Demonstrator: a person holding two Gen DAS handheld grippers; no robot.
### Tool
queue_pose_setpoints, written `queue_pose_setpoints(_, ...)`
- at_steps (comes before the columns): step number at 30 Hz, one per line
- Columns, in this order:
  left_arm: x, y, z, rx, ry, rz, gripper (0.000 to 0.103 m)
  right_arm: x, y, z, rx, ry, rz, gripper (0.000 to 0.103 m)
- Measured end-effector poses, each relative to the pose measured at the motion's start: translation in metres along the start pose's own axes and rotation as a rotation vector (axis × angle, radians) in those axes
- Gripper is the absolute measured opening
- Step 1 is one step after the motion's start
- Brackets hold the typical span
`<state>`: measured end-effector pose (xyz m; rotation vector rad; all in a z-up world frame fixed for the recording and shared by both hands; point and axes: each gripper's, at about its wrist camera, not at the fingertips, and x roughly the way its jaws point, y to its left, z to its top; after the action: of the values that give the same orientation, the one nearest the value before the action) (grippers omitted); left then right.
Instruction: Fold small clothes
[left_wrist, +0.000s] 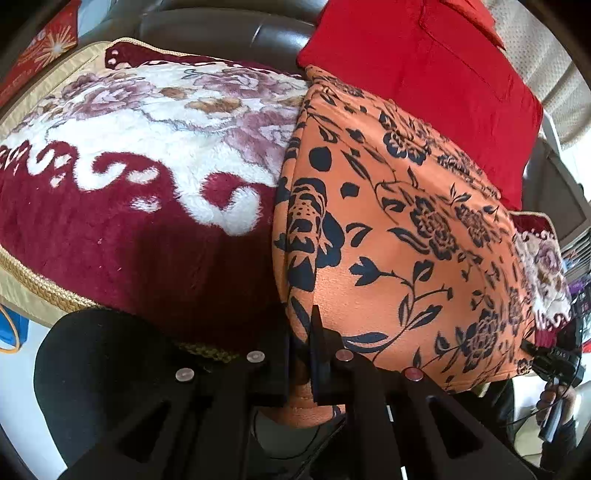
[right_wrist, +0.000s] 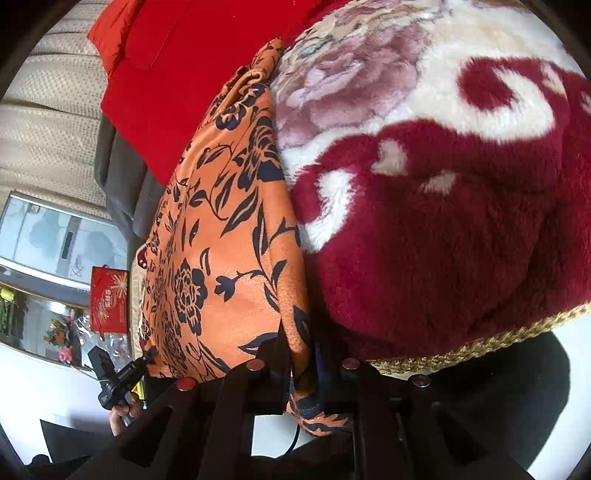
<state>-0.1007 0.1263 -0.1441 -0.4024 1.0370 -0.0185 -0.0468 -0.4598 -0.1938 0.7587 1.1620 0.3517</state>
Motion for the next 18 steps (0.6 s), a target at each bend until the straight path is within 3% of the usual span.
queue_pose_setpoints(3,-0.028,-0.005,0.003,-0.004,-0.063,-0.044,0.008,-0.026,0.021,0.0,0.002,-0.059,0.088,0.008)
queue_pose_setpoints(5,-0.032,-0.008,0.006,0.016,-0.078,-0.04,0.008,-0.034,0.029,0.002,-0.031,-0.076,0.087,0.007)
queue_pose_setpoints(9,0.001,0.008,0.0,-0.045,0.017,-0.018,0.008,-0.004,-0.01,0.002,0.089,0.021,0.035,0.007)
queue_pose_setpoints(13,-0.025,-0.006,0.006,0.02,-0.066,-0.037,0.008,-0.03,0.02,0.003,0.006,-0.056,0.134,0.007)
queue_pose_setpoints(15,-0.013,-0.001,0.008,0.023,-0.032,-0.022,0.008,-0.028,0.021,0.01,-0.018,-0.045,0.107,0.007)
queue_pose_setpoints(17,0.012,0.012,0.005,-0.023,0.053,-0.015,0.008,-0.007,-0.001,0.011,0.045,0.017,0.061,0.007)
queue_pose_setpoints(18,0.014,0.012,0.004,-0.026,0.058,-0.015,0.008,0.001,-0.013,0.01,0.093,0.054,0.053,0.007)
